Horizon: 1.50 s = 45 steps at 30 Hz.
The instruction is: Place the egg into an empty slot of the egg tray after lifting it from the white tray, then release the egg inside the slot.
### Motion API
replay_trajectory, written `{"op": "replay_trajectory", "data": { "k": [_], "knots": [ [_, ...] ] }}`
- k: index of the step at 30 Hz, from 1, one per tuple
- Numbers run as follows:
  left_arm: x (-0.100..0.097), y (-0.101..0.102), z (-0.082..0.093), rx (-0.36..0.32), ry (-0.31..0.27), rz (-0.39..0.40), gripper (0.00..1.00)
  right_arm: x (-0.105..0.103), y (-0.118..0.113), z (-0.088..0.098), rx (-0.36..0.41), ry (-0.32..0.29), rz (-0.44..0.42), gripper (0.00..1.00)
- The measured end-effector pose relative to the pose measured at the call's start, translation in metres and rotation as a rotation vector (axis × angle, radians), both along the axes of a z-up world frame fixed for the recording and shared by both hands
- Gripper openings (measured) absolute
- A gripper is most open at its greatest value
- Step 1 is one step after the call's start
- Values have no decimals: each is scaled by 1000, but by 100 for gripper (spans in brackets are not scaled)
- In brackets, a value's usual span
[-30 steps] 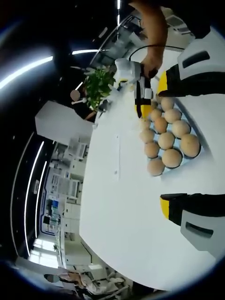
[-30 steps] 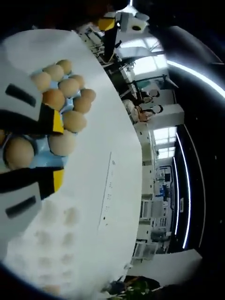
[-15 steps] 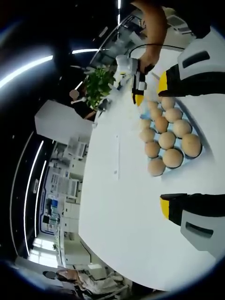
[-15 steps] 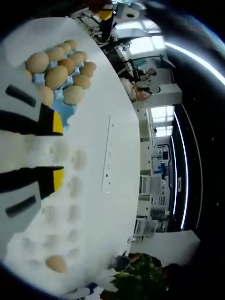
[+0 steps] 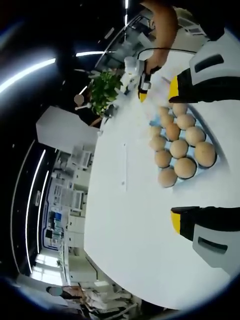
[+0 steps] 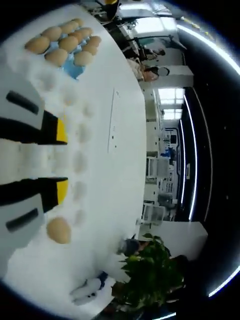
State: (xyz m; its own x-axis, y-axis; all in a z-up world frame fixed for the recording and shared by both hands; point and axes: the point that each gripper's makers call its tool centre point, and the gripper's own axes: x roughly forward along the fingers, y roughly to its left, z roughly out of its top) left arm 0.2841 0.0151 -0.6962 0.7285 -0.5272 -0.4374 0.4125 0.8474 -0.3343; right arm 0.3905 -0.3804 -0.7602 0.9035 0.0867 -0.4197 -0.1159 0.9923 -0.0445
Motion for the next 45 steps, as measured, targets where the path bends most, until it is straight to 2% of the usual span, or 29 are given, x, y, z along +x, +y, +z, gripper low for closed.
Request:
{"op": "replay_trajectory", "data": {
  "k": [3,8,12,19,22,26,30,31,32,34,38,45],
  "knots": [
    [1,-1,0,-7,4,3,85,-1,-29,7,5,-29,-98,25],
    [1,-1,0,-10,7,6,85,-1,-60,18,16,-81,-204,26],
    [0,-1,-1,-5,13,4,85,-1,-73,16,11,-74,-241,27],
    [0,0,-2,-2,15,9,85,2,-84,-9,18,-5,-280,26],
    [0,1,-1,0,15,13,85,5,-83,-16,20,10,-270,26],
    [1,3,-1,0,14,19,85,10,-85,-13,16,0,-248,26],
    [0,2,-1,0,14,16,85,8,-86,-10,91,-23,-251,25],
    [0,2,0,-1,12,16,85,6,-85,-6,117,-27,-273,25],
    [0,3,0,-2,11,17,85,5,-84,-2,115,-42,-271,25],
    [0,4,-1,-6,14,19,85,5,-78,12,110,-71,-254,25],
    [0,4,-2,-6,16,15,85,7,-67,25,107,-91,-216,25],
    [-1,3,-2,-10,13,8,85,7,-38,24,153,-77,-155,25]
  ]
}}
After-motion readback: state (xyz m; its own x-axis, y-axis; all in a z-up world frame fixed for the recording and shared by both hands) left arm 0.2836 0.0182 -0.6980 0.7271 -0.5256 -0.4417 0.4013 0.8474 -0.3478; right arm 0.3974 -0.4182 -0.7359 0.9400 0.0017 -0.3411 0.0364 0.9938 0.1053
